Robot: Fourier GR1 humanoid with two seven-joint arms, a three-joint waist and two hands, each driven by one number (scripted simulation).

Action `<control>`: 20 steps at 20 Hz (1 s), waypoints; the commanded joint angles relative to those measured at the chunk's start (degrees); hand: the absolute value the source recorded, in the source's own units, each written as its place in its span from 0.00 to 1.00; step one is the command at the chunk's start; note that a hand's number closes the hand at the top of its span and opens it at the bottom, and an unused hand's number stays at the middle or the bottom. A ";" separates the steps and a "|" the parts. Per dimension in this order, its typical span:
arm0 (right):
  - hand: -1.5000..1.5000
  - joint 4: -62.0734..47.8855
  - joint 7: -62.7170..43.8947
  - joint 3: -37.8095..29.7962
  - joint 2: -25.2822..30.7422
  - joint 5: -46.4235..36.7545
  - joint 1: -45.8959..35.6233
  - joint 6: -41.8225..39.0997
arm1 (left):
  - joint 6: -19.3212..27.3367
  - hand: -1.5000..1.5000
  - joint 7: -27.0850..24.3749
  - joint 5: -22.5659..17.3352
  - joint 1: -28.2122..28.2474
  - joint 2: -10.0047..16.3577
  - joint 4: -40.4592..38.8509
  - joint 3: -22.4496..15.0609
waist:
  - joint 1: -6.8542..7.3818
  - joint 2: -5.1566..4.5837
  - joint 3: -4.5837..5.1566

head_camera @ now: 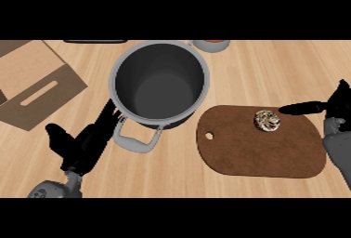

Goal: Pick the cupcake from the cutting board and place it in the pot

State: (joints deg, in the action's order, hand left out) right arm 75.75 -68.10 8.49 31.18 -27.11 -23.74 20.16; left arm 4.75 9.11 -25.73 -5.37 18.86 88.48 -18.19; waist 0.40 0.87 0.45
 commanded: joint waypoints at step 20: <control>0.00 -14.05 -17.12 -9.61 -15.22 -14.18 -12.64 -8.66 | -0.19 0.50 2.18 1.39 3.43 -0.03 4.93 -0.40 | -0.11 -0.80 -0.34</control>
State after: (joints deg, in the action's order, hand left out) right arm 64.87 -71.53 0.13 16.38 -38.90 -34.80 13.14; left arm 5.24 12.08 -24.71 -2.33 18.79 93.52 -18.70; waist 0.21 0.29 0.13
